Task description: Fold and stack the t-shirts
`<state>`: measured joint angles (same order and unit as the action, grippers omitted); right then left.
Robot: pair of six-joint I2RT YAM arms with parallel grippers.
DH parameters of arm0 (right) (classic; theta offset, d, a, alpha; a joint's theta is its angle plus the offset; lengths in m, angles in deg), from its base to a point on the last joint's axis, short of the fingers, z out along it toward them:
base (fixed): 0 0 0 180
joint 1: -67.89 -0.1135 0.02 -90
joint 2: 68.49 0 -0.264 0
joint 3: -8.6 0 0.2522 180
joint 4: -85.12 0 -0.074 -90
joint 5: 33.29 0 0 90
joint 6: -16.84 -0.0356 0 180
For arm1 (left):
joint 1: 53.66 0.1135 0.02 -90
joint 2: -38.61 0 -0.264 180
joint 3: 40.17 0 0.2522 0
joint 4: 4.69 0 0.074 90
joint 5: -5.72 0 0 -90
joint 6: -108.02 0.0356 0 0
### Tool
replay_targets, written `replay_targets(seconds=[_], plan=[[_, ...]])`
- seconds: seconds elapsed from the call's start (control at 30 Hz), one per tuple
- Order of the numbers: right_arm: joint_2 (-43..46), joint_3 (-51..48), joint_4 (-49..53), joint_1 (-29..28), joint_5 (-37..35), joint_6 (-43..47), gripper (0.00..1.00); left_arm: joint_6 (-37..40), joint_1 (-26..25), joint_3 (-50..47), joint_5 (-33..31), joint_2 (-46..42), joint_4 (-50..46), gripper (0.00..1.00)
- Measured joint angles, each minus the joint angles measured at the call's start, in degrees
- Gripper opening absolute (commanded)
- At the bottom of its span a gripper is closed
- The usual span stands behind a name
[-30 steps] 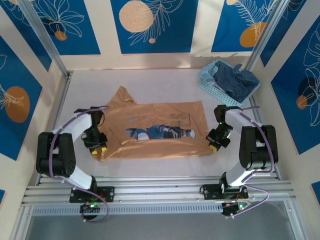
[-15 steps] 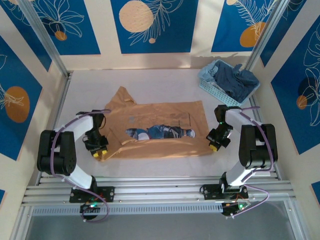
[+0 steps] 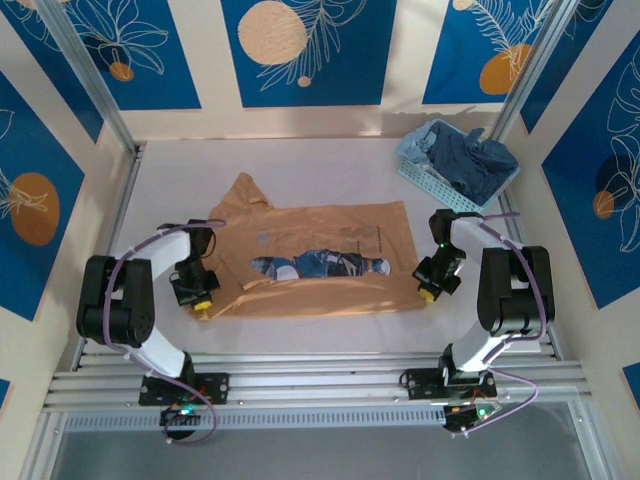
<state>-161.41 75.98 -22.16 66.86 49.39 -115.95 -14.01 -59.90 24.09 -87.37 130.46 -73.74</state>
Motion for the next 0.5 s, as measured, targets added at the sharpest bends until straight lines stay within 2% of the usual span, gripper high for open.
replay_targets(seconds=[0.13, 0.5], plan=[[0.0, 0.0, 0.0, 0.1, 0.0, 0.0, 0.0, 0.0, 0.0, 0.7, -0.8, -0.1, -1.1, 0.02], [-0.7, 0.4, -0.2, 0.7, 0.0, 0.5, 0.0, 1.1, 0.0, 3.5, -3.4, -0.3, -4.2, 0.14]])
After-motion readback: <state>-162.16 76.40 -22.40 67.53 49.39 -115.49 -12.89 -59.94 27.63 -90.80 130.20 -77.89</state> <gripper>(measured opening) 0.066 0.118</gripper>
